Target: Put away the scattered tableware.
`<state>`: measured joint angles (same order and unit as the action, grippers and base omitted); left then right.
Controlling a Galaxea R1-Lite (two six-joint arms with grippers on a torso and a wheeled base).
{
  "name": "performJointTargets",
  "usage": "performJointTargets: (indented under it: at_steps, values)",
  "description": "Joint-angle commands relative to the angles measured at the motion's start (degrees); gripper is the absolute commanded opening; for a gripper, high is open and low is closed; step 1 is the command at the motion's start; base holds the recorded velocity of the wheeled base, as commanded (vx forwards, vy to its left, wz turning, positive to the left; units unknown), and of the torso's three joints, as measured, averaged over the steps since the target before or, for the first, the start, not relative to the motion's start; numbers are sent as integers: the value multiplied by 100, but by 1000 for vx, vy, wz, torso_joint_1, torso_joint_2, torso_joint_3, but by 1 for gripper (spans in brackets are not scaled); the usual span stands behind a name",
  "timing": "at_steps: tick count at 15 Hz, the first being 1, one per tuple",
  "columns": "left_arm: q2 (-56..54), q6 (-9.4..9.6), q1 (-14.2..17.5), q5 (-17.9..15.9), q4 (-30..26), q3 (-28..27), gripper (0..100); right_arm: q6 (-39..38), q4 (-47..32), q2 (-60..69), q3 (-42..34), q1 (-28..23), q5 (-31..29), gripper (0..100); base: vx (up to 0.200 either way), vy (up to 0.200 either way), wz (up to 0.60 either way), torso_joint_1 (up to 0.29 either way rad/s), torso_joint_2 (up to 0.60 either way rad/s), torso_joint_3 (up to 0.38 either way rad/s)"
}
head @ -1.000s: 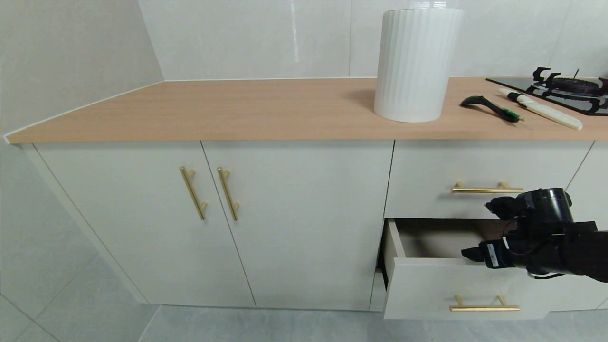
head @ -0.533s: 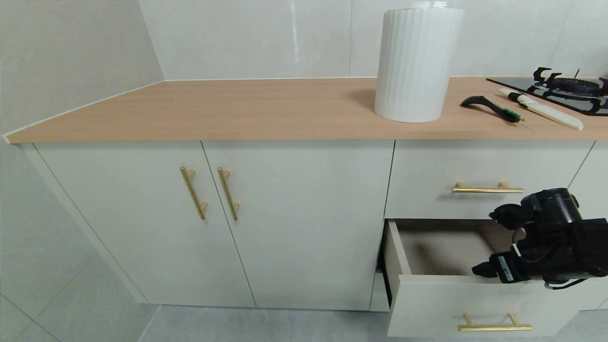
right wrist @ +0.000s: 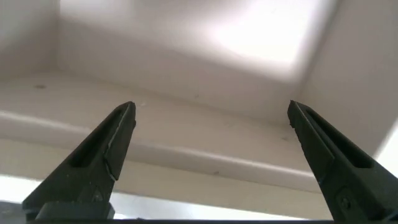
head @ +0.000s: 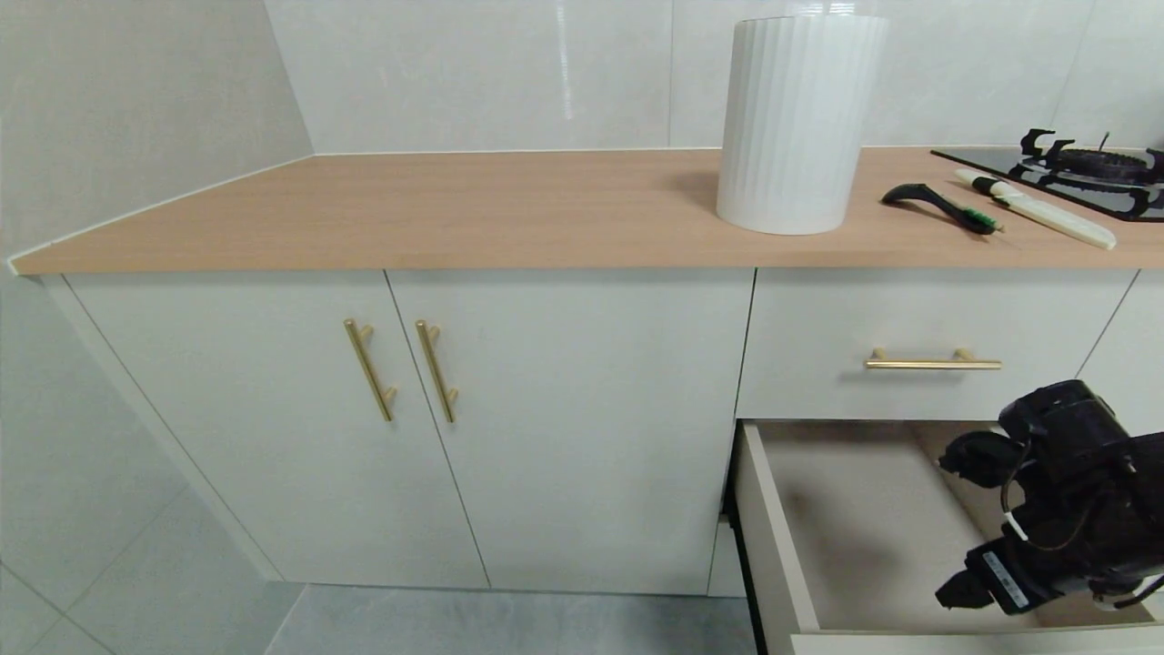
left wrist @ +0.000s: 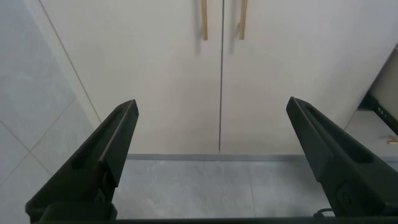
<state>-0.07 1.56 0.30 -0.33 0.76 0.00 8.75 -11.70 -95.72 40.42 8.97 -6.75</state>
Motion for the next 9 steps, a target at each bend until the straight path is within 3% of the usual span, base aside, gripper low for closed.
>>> performJointTargets:
  at_steps: [1,9]
  values:
    - [7,2,5,-2,4,0,100,74,-333,291,-17,245,-63,100,0,0,0,0,0,0]
    - [7,2,5,-2,4,0,100,92,-1317,440,-342,817,-397,100,0,0,0,0,0,0]
